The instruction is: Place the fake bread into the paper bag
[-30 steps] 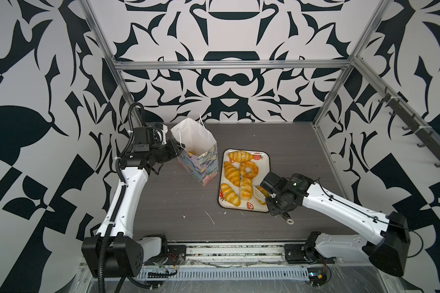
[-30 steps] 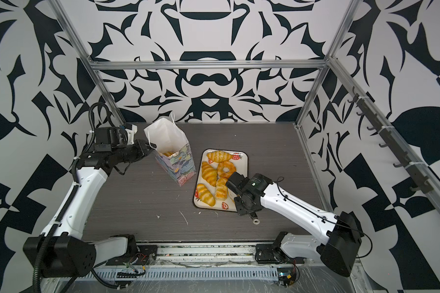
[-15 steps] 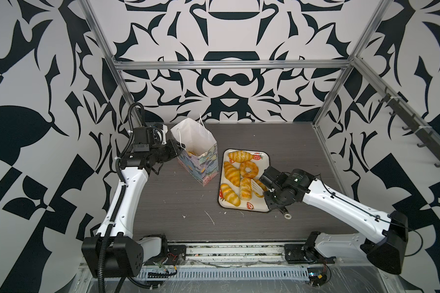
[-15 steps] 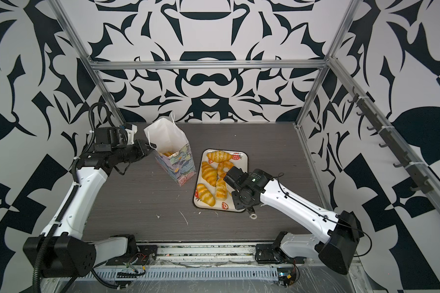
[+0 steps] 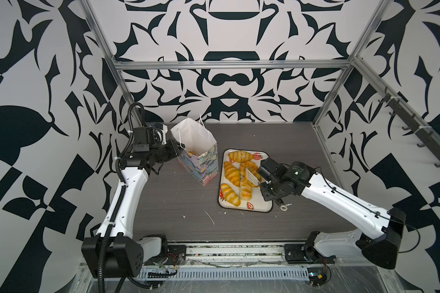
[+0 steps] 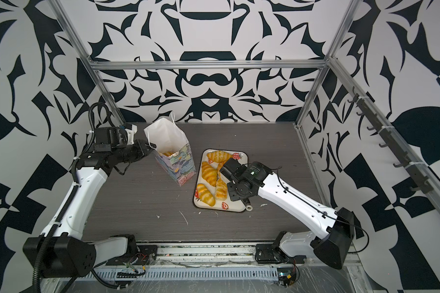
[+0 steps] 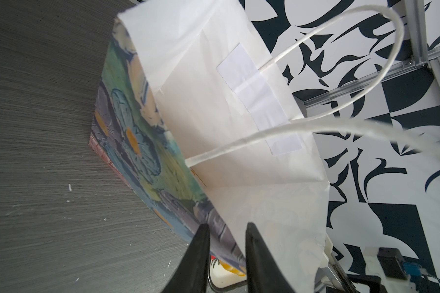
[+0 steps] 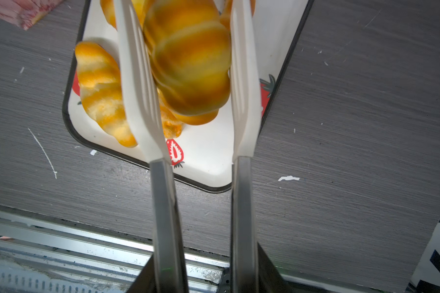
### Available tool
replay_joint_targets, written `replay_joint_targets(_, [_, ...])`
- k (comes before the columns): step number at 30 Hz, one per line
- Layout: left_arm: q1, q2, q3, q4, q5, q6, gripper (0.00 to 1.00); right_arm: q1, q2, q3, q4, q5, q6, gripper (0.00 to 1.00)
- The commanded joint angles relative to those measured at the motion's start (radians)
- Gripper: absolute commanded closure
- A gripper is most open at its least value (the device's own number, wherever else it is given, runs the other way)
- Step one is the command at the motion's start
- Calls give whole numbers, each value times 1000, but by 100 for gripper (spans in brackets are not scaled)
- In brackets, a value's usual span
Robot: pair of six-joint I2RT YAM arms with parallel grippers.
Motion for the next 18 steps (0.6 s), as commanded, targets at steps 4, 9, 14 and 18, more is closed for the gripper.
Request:
replay_joint_targets(4, [-3,-23,8,-19,1,11,73,-8,4,140,1,67,-26,54])
replay_joint_targets(9, [-3,-24,10,-18,0,11,74,-8,23,200,4,68,-39,55])
replay_joint_targets(14, [-3,-22,11,-20,1,13,74,-8,38,260,11,67,-56,55])
replay_joint_targets(18, [-3,-26,13,-22,0,14,74,-8,56,323,6,65,-72,55])
